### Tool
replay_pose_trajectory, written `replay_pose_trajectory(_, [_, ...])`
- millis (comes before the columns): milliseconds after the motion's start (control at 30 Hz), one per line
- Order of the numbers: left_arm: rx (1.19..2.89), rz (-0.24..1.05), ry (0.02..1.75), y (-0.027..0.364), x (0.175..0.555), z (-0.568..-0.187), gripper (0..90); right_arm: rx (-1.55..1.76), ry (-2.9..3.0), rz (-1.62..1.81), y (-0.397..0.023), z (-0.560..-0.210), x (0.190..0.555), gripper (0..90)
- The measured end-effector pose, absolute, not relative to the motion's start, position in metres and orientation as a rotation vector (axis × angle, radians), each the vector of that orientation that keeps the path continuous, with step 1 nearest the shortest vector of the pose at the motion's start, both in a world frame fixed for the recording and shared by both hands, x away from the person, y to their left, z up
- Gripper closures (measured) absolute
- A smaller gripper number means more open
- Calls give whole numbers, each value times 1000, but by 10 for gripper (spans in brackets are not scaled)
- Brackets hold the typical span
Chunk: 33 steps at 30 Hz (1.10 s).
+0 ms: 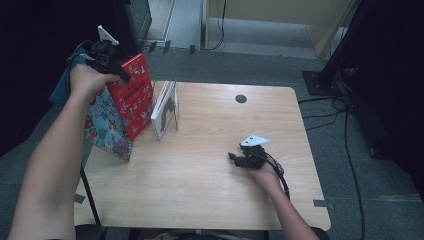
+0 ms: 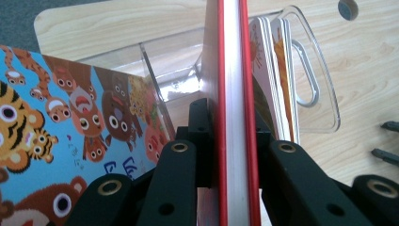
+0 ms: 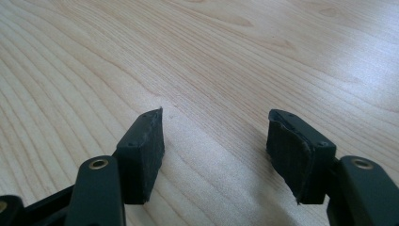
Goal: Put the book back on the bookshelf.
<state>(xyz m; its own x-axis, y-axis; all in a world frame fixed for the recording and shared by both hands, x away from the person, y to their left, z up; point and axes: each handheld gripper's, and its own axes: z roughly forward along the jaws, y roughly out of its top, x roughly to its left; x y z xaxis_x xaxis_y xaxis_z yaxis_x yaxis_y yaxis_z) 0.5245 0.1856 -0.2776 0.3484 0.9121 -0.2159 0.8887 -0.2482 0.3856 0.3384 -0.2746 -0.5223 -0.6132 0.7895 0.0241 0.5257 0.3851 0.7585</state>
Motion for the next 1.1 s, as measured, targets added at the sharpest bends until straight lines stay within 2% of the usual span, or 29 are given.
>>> replay_pose_trajectory(267, [2177,68,1573,189,525,-279,792,1147,2307,1079,-275,-522,338,373])
replay_pose_trajectory(733, [2212,-13,1614,194,525,-284,779,1147,2307,1078,-274,-522,338,373])
replay_pose_trajectory(1100, [2172,25,1620,193,526,-272,798,1147,2307,1078,-275,-522,338,373])
